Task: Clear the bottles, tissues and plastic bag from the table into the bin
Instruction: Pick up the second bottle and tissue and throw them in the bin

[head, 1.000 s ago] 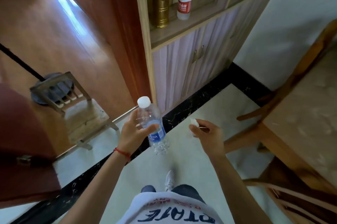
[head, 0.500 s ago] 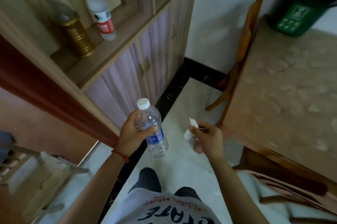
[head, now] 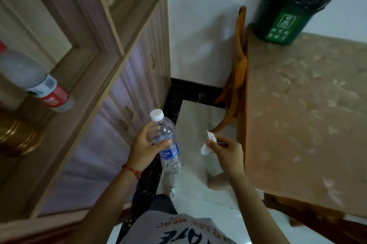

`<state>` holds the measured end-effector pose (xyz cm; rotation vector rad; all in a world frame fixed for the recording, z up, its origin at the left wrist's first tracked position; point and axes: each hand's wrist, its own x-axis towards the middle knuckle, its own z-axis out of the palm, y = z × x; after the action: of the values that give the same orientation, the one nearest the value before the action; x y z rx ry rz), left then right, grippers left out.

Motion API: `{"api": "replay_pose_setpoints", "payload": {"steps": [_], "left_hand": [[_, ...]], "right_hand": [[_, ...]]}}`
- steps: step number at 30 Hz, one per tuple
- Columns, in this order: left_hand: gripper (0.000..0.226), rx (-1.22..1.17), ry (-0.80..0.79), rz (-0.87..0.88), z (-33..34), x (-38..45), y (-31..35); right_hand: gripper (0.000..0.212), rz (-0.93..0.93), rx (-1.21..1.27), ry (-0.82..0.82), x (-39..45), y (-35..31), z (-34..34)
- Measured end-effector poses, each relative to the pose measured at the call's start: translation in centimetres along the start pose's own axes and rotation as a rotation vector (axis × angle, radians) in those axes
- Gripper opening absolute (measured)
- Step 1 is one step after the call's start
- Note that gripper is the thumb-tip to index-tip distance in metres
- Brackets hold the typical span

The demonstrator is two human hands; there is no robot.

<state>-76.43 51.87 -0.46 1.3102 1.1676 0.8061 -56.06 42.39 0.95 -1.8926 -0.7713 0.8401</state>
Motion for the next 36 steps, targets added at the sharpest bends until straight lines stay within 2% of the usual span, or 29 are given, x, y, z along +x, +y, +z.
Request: {"api": "replay_pose_setpoints", "payload": {"steps": [3, 5, 9, 14, 19, 21, 24, 29, 36], "left_hand": [[0.054, 0.0, -0.03, 0.022, -0.4, 5.6, 1.6], [0.054, -0.003, -0.044, 0.039, -0.4, 9.0, 2.5], [0.056, -0.034, -0.078, 0.032, 0.1, 14.8, 3.9], [0.056, -0.05, -0.127, 0.007, 1.3, 21.1, 5.0], [0.053, -0.061, -0.13, 0.013, 3.6, 28.0, 6.5], [0.052, -0.077, -0.132, 0.031, 4.8, 30.8, 7.4], [0.053, -0.089, -0.135, 0.04, 6.6, 35.0, 8.9], [0.054, -0.095, -0.128, 0.051, 9.0, 41.0, 11.0], [0.055, -0.085, -0.196, 0.018, 11.7, 47.9, 12.8]], "right_hand": [[0.023, 0.019, 0.025, 0.034, 3.9, -2.4, 1.3], [0.011, -0.005, 0.009, 0.074, 6.4, -3.8, 1.9], [0.027, -0.011, -0.004, 0.124, 10.8, -6.0, 2.6], [0.014, 0.02, 0.032, 0.118, 16.5, -7.2, 3.2], [0.011, 0.013, 0.047, 0.12, 24.3, -8.1, 3.1], [0.023, -0.001, 0.061, 0.118, 27.6, -8.7, 2.9], [0.029, -0.006, 0.078, 0.101, 32.3, -10.0, 2.1], [0.023, -0.032, 0.076, 0.093, 38.7, -12.3, 1.0], [0.017, -0.025, 0.103, 0.129, 45.4, -14.3, 0.3]]}}
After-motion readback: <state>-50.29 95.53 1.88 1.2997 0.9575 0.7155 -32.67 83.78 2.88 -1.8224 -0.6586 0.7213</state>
